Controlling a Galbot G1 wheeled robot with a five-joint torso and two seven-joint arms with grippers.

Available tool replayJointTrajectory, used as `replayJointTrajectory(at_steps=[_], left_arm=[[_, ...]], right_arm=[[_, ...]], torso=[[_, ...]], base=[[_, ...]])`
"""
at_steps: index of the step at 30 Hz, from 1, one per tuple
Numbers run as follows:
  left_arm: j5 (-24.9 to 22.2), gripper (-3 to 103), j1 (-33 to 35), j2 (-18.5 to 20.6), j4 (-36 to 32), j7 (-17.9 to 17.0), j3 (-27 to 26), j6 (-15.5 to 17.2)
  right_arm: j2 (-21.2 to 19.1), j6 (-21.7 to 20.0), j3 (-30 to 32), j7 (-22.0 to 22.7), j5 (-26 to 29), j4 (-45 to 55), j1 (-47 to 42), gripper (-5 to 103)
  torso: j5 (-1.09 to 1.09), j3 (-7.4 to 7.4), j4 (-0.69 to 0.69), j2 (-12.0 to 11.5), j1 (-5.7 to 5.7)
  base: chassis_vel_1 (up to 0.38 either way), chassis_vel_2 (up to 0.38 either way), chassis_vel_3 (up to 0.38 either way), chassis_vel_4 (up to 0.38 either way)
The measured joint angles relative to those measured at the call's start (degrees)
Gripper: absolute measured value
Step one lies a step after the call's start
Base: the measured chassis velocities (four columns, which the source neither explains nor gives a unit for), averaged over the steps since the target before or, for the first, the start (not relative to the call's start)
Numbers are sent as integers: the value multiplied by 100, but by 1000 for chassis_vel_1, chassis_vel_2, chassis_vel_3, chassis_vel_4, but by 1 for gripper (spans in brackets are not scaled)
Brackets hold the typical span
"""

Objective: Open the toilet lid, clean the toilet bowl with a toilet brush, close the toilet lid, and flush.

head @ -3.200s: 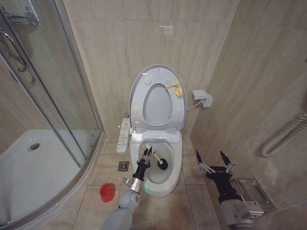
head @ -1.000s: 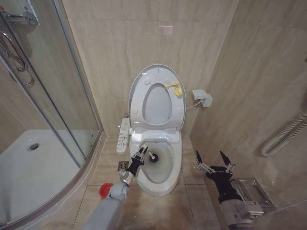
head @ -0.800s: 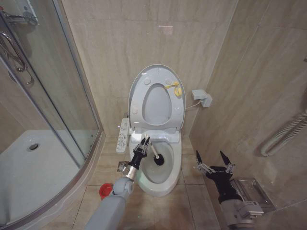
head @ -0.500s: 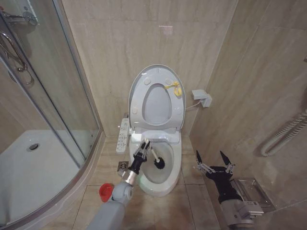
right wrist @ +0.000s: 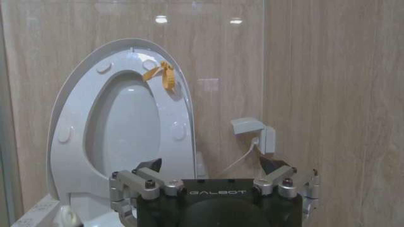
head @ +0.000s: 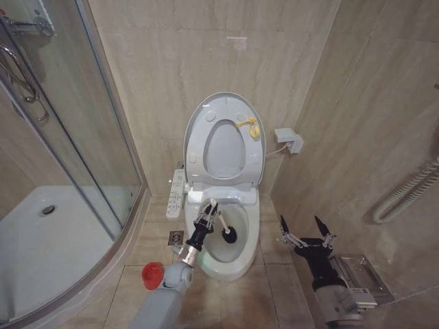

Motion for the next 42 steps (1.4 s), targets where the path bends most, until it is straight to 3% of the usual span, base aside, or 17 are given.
replayJointTrajectory(at_steps=[5,9,11,12,14,15,17,21,23,25,26,28,30,32,35,37,42], left_arm=[[112,20,51,-74,-11,80,-83,-124],[-811,20,161,9,-528,123,130,235],[-852,20,163,8,-551,122,150,287],[-731,20,148,0,-498,122,137,268],[171,20,56,-53,-139,207,-51,-36],[171,20,56,-53,-139,207,-51,-36],[930,20,-6,-47,169,291,-216,-340],[1052,20,15,2,212,262,-287,-414],[930,20,32,17,154,227,-270,-395],[234,20,99,80,-148,136,-157,-193],[-506,20,181,151,-525,48,-53,70],[-687,20,203,168,-625,27,-30,147],[-1411,20,292,296,-1079,-49,44,478],[-1384,20,293,320,-1100,-51,34,475],[-947,20,280,330,-1014,-38,-77,295],[-399,20,329,398,-967,30,-239,46],[-256,20,518,554,-1161,128,-307,-5]], right_arm=[[0,0,0,0,0,0,0,100],[0,0,0,0,0,0,0,100],[0,0,0,0,0,0,0,100],[0,0,0,0,0,0,0,100],[0,0,0,0,0,0,0,100],[0,0,0,0,0,0,0,100],[0,0,0,0,0,0,0,100],[0,0,0,0,0,0,0,100],[0,0,0,0,0,0,0,100],[0,0,0,0,0,0,0,100],[0,0,0,0,0,0,0,100],[0,0,0,0,0,0,0,100],[0,0,0,0,0,0,0,100],[0,0,0,0,0,0,0,100],[0,0,0,0,0,0,0,100],[0,0,0,0,0,0,0,100],[0,0,0,0,0,0,0,100]], torso=[[0,0,-1,0,0],[0,0,0,1,0],[0,-1,0,1,0],[1,-1,0,1,0],[-1,0,-1,1,0],[-1,0,-1,1,0],[0,0,-1,0,0],[0,0,1,1,0],[0,0,1,0,0],[-1,0,-2,1,0],[0,0,-1,0,0],[0,0,-1,1,0],[0,0,0,1,0],[0,-1,-1,1,0],[-1,-1,-1,1,0],[0,0,-1,0,0],[-1,-1,0,1,0]], base=[[0,0,0,0],[0,0,0,0],[0,0,0,0],[0,0,0,0],[0,0,0,0],[0,0,0,0],[0,0,0,0],[0,0,0,0],[0,0,0,0],[0,0,0,0],[0,0,0,0],[0,0,0,0],[0,0,0,0],[0,0,0,0],[0,0,0,0],[0,0,0,0],[0,0,0,0]])
